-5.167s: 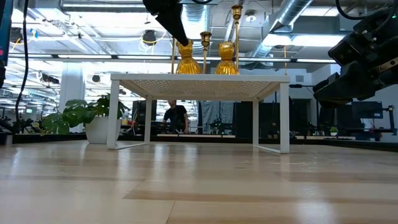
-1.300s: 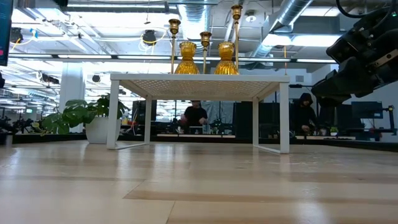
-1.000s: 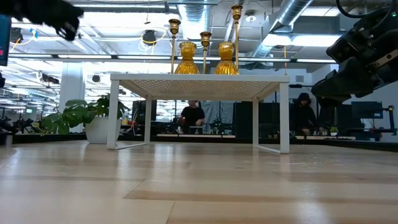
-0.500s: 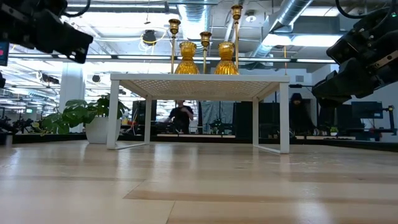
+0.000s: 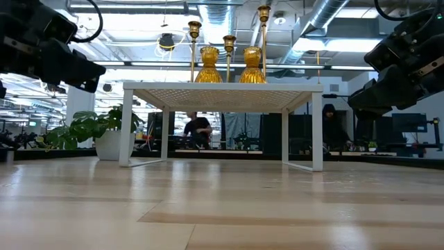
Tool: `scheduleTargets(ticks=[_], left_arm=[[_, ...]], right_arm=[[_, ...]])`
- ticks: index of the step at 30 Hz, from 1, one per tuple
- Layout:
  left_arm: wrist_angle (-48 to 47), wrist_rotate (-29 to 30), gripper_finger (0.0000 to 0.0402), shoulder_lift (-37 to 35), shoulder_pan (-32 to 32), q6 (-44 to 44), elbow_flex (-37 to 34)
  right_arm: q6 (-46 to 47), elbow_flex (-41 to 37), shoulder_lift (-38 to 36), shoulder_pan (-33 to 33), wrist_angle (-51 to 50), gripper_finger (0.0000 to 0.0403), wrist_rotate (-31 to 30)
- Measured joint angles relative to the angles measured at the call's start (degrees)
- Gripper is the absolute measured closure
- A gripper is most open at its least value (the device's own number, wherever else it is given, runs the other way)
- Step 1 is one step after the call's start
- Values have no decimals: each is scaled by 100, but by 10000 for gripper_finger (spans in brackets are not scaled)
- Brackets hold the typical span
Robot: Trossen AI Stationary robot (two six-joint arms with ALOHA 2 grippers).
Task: Pick & Place candle stick holders
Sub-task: Return to Home Position
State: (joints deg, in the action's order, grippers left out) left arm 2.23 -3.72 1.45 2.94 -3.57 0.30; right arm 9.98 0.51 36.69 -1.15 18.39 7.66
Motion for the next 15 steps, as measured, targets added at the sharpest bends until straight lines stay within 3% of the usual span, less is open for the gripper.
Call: scheduleTargets(ticks=[9, 15], left_arm=[[19, 58, 395, 22, 0, 0, 0], [38, 65, 394, 22, 0, 1, 1]], right_arm=[[0, 9, 0, 16, 353, 403, -7], [-429, 491, -2, 249, 476, 403, 6]])
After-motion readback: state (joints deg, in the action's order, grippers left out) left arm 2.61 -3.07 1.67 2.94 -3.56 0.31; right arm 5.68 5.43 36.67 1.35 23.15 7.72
